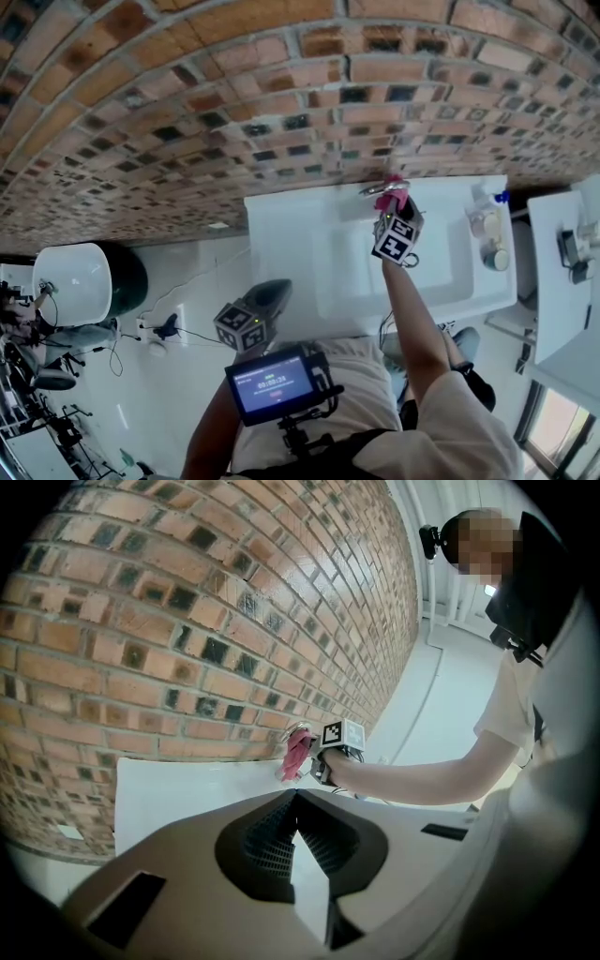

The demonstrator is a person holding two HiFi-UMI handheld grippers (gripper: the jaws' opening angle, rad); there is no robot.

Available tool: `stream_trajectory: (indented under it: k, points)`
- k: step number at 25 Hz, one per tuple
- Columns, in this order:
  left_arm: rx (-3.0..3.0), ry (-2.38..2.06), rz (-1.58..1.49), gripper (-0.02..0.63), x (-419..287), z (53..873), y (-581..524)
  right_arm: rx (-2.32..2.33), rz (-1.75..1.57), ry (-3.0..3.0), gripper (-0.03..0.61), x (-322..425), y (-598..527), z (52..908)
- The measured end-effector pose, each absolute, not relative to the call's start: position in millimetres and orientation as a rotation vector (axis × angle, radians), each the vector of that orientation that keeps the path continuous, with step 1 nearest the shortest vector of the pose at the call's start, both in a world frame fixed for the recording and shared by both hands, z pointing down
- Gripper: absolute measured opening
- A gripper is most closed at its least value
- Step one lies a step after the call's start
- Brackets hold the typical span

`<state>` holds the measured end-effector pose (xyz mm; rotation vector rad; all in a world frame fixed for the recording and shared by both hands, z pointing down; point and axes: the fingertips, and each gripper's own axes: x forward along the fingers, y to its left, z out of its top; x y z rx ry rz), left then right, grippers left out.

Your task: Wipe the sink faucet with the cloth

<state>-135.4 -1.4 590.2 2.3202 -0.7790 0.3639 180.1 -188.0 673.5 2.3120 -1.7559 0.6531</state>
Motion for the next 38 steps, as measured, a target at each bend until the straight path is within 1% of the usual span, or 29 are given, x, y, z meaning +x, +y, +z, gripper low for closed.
stream_trajectory:
  k: [6, 10, 23, 33, 38]
  points:
    - [2.324, -0.772, 0.379, -0.006, -131, 589, 3, 2.217, 0.427, -1.836, 0.069, 168, -186, 654]
    - [2.323, -0.764, 0.383, -0.006, -129, 589, 4, 2.168, 0.341, -1.882, 0.069, 153, -185, 646]
    - [2.344, -0.742, 0.391, -0.006, -112, 589, 11, 1.988, 0.189, -2.011, 0.069, 110, -174, 637]
    - [2.339, -0.743, 0.390, -0.006, -105, 593, 24, 1.833, 0.093, -2.076, 0.069, 82, -172, 655]
    - [2.337, -0.742, 0.388, -0.006, -99, 594, 28, 1.800, 0.117, -2.083, 0.069, 74, -175, 669]
